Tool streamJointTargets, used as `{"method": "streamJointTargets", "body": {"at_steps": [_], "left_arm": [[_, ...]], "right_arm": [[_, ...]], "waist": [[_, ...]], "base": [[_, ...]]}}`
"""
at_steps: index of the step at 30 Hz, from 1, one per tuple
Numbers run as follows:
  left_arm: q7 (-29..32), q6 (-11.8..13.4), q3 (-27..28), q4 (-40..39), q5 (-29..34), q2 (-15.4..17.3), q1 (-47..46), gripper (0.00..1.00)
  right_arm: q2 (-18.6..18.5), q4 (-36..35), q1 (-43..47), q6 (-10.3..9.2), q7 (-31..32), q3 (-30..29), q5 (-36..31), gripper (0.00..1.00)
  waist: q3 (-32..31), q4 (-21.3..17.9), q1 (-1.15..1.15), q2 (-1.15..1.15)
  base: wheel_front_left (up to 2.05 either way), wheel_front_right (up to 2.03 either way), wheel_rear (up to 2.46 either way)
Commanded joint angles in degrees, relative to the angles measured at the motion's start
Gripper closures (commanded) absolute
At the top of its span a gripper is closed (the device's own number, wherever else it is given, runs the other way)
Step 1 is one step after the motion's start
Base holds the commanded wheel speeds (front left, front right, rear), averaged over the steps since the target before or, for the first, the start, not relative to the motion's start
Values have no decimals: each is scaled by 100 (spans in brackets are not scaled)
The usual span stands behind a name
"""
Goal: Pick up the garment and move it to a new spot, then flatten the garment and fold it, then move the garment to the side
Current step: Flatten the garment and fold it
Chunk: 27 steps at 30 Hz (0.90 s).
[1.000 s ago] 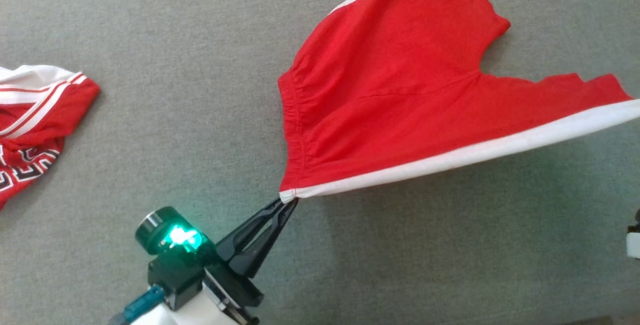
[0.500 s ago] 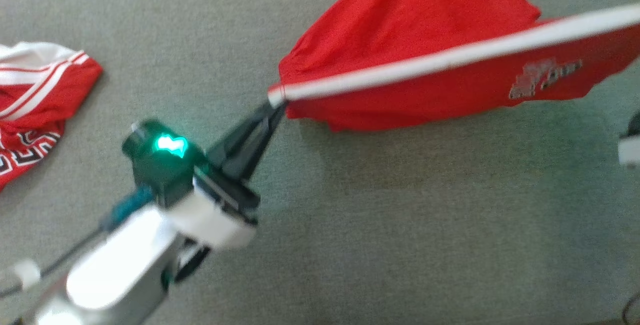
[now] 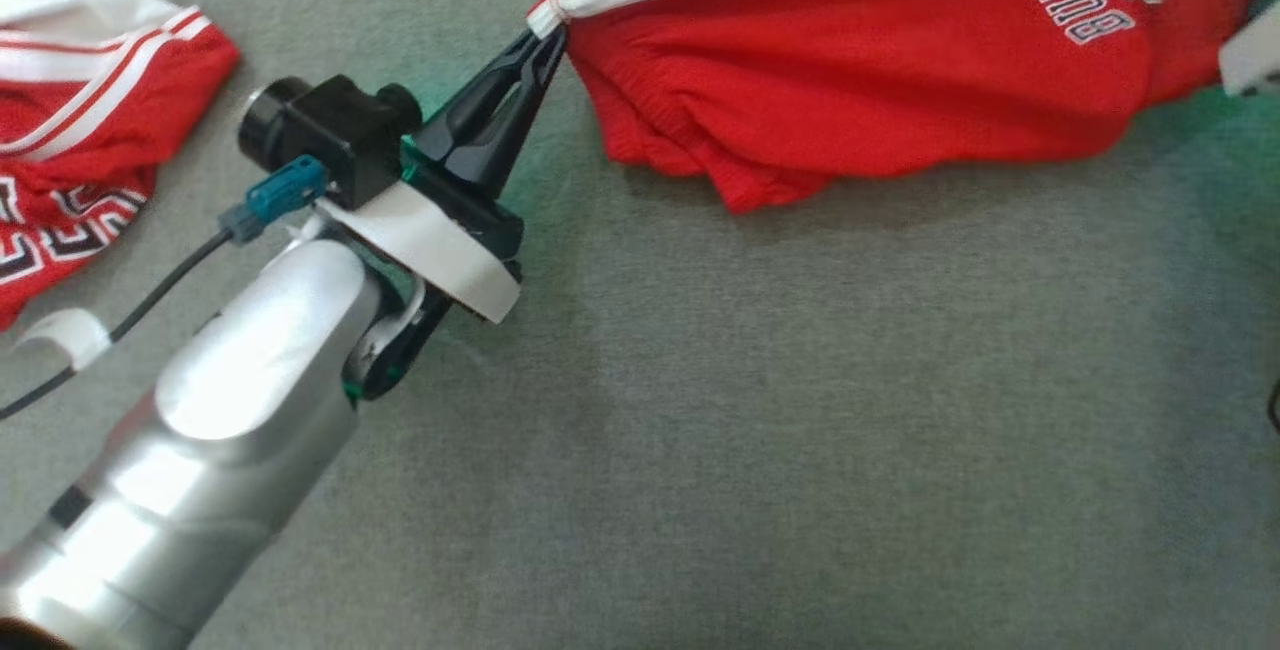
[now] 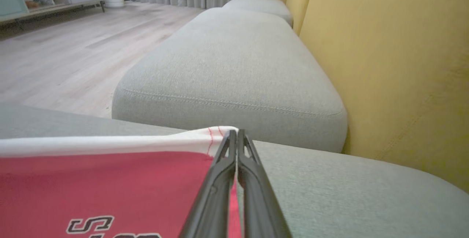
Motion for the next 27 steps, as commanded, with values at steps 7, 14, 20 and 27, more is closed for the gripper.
{"method": "streamJointTargets", "body": {"at_steps": [7, 14, 20, 27], "left_arm": [[-580, -109, 274, 473, -70, -235, -255, 0], [-830, 427, 876, -101, 474, -350, 522, 0], [-834, 771, 1691, -1247, 1270, -673, 1817, 0], [-835, 545, 2236, -1807, 1750, -1157, 2802, 0]], "right_arm": [[-72, 922, -540, -5, -23, 381, 353, 0], [-230, 1429, -249, -5, 371, 689, 935, 0], [-387, 1999, -178, -5, 717, 660, 1021, 0], [-433, 2270, -116, -5, 1093, 852, 1618, 100]], "waist": [[43, 242, -1, 0], [-131, 237, -1, 0], [-220, 397, -1, 0], [-419, 510, -1, 0]], "base": [[0, 0, 0], [0, 0, 0], [0, 0, 0], [0, 0, 0]]}}
